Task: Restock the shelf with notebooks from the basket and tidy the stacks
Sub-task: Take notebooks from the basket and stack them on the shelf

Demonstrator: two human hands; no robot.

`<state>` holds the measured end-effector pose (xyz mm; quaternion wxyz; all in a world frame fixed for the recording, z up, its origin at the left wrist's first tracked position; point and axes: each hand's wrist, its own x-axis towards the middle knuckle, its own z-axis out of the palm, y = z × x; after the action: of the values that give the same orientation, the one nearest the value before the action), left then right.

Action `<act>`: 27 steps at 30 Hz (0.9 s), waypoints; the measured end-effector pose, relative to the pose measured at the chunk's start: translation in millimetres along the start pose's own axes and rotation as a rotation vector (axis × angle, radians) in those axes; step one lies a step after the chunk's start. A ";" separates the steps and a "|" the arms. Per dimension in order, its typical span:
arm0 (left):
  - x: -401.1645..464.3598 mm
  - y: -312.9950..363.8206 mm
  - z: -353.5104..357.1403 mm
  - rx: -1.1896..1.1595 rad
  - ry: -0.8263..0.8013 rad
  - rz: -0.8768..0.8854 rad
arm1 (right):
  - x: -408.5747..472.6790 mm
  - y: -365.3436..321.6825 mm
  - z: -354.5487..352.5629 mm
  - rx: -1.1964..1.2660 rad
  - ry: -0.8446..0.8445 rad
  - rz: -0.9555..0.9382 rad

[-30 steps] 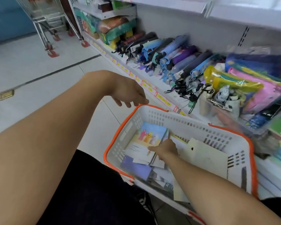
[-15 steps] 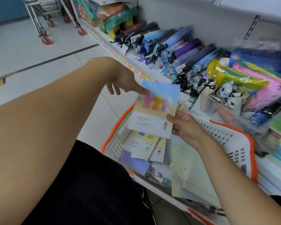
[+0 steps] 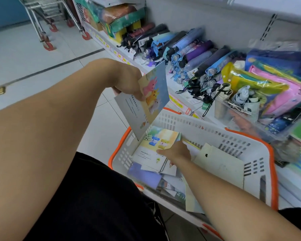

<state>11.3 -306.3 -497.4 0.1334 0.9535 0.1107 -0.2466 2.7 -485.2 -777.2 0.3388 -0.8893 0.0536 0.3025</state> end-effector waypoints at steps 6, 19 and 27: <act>5.3 -6.5 1.3 -0.016 -0.042 0.007 | 15.7 9.3 -2.0 0.213 -0.023 0.085; 14.9 -1.5 -7.8 -0.522 0.365 0.065 | -93.0 -76.5 -228.9 0.970 -0.072 -0.510; -18.0 101.6 -35.4 -1.543 0.210 0.323 | -120.2 -131.3 -309.1 0.897 -0.043 -0.586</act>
<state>39.6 -393.5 -438.3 0.7791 0.6146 0.1227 0.0131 99.7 -594.3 -451.7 0.7567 -0.6285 -0.0798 0.1611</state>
